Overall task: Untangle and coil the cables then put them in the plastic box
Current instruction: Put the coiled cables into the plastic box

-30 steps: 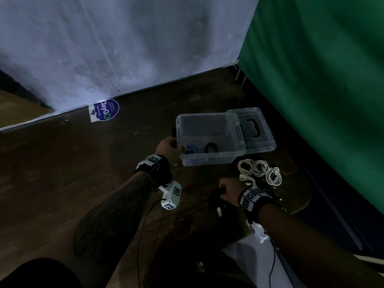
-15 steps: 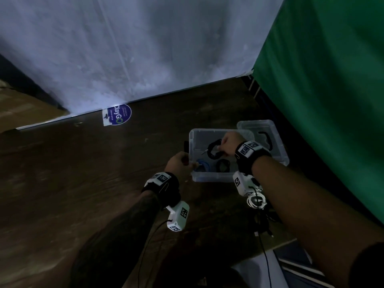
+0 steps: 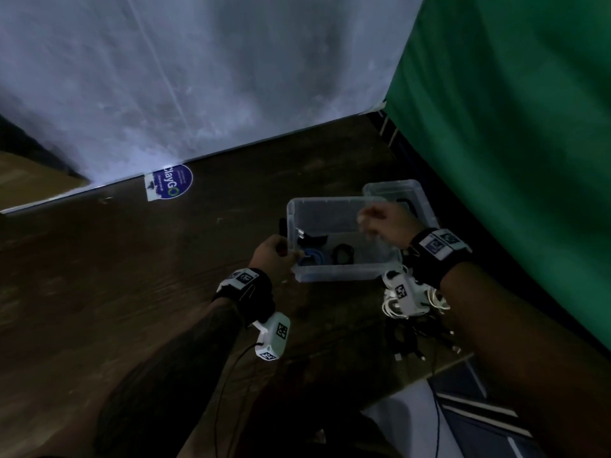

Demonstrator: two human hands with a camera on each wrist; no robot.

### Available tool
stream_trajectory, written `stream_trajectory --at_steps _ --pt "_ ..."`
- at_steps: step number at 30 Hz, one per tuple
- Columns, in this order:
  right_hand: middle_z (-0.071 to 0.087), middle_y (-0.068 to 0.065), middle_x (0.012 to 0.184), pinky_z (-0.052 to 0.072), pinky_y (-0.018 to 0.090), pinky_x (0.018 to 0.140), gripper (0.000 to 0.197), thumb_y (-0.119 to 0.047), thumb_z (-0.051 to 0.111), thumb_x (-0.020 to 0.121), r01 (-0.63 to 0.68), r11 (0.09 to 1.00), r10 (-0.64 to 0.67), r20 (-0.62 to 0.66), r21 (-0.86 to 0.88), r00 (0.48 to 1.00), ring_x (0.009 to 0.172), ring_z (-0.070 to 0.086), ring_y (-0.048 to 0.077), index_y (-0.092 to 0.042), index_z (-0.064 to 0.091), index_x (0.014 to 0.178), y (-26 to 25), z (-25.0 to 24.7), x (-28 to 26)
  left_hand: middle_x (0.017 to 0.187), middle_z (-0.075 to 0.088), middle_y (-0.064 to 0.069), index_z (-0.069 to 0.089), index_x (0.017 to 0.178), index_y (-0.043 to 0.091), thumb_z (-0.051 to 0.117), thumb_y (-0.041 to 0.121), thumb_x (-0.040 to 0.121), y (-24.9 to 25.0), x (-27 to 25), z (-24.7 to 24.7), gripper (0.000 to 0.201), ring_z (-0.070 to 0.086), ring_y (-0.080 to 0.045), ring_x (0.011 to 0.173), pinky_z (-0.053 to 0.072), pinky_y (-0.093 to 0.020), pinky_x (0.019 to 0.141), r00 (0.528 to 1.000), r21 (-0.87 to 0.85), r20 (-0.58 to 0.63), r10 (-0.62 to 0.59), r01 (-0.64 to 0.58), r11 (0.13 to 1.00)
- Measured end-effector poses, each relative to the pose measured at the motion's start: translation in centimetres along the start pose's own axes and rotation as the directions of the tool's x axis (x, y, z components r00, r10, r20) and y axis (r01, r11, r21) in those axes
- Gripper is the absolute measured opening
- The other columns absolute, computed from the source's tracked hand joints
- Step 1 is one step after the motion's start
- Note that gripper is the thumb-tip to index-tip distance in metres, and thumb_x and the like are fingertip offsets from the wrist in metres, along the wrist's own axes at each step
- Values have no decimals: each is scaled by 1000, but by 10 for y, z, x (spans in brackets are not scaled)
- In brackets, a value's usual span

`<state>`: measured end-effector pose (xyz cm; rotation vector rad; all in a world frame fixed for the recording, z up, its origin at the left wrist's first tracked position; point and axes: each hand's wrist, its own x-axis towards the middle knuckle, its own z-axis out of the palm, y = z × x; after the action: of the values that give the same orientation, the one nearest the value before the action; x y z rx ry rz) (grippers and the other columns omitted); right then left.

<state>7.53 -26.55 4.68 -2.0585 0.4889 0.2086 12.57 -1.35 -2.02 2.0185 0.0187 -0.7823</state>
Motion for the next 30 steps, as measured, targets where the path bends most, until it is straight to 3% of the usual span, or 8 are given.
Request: stream_trajectory --at_steps 3,5,8,10,12,17,25,30 --pt "64 8 70 45 21 52 18 -18 63 94 -71 997 71 -36 -5 997 55 57 14 -2 66 86 29 -24 -36 104 64 -7 56 111 18 69 31 86 1 1 0 30 69 -24 81 58 -30 57 1000 -10 -3 3 -3 1000" --pt "68 8 73 47 20 53 18 -19 64 93 -148 970 159 42 -191 986 60 63 12 -4 69 86 59 -23 -56 102 64 -6 57 111 19 69 31 87 3 1 1 30 69 -23 81 58 -32 58 1000 -3 -14 11 -11 1000" --pt "71 16 102 51 31 85 27 -27 67 90 -189 813 262 56 -551 964 100 66 27 -2 74 97 114 -4 -59 100 65 -5 58 109 20 68 29 87 6 2 3 26 69 -24 80 61 -38 64 999 1 -21 28 -28 1000" --pt "68 11 117 47 33 95 40 -42 63 88 -248 697 336 1 -672 942 113 61 28 -9 70 110 145 11 -55 100 65 -7 58 108 18 68 28 87 7 2 4 25 69 -25 80 61 -40 66 999 4 -38 36 -36 999" --pt "66 10 122 45 35 99 49 -49 64 84 -294 692 362 -36 -660 932 116 59 29 -12 65 116 166 23 -52 101 64 -7 58 109 17 67 28 88 8 1 5 26 68 -25 80 60 -37 63 998 5 -45 40 -40 999" --pt "63 11 125 46 40 101 57 -38 71 81 -344 744 314 -154 -573 937 117 59 31 -13 53 128 185 38 -48 102 64 -7 58 112 16 67 31 89 7 -1 4 29 69 -25 82 58 -31 58 998 -4 -36 47 -47 999" --pt "71 13 106 49 33 89 28 -22 77 80 -346 846 319 -135 -406 938 104 64 29 -5 72 102 146 34 -66 100 63 -4 56 112 20 66 33 89 8 0 3 28 69 -23 81 59 -33 62 1000 0 -19 25 -25 1000" --pt "66 1 86 47 24 77 18 -16 80 78 -225 943 208 -93 -246 974 95 67 22 -12 72 94 102 2 -79 100 63 -3 56 115 18 66 31 89 7 1 4 31 69 -22 80 59 -32 59 999 -37 -24 24 -25 999"
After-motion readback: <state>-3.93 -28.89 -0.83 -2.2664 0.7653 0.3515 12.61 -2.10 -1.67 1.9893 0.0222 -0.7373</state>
